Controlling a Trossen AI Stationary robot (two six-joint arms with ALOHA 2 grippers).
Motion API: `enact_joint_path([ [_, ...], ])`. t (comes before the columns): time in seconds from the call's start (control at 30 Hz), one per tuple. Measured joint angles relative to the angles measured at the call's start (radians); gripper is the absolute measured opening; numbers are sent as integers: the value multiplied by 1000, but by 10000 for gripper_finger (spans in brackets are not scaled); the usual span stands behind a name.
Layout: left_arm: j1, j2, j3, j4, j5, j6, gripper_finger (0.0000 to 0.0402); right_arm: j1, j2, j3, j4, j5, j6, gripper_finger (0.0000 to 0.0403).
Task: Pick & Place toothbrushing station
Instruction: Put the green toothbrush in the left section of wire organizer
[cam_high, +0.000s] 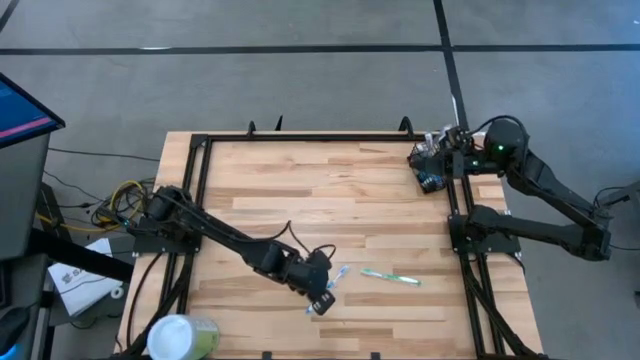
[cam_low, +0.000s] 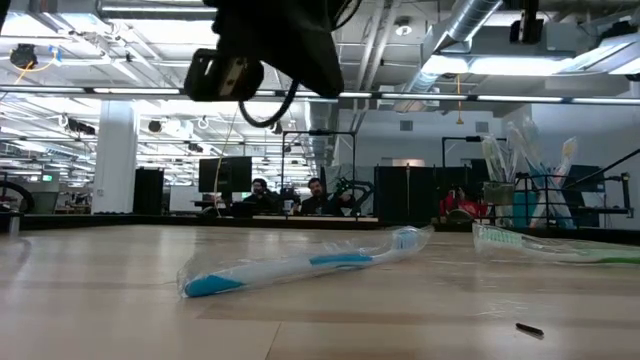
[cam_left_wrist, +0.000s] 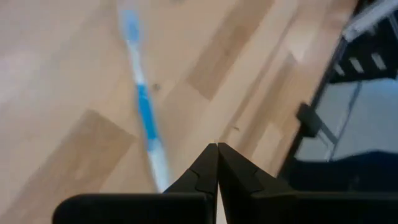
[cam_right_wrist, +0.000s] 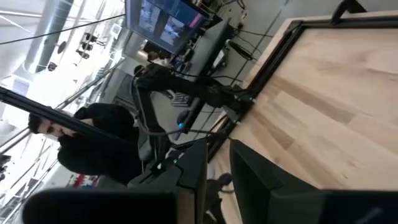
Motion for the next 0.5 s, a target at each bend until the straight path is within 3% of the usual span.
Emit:
enact_joint_path([
  [0.27, -31, 91, 44, 11, 77, -2, 0, -11, 12, 0, -8, 0, -3, 62],
  [0.5, -19, 143, 60, 17, 82, 7, 0, -9, 11, 0, -11, 0, -3, 62],
])
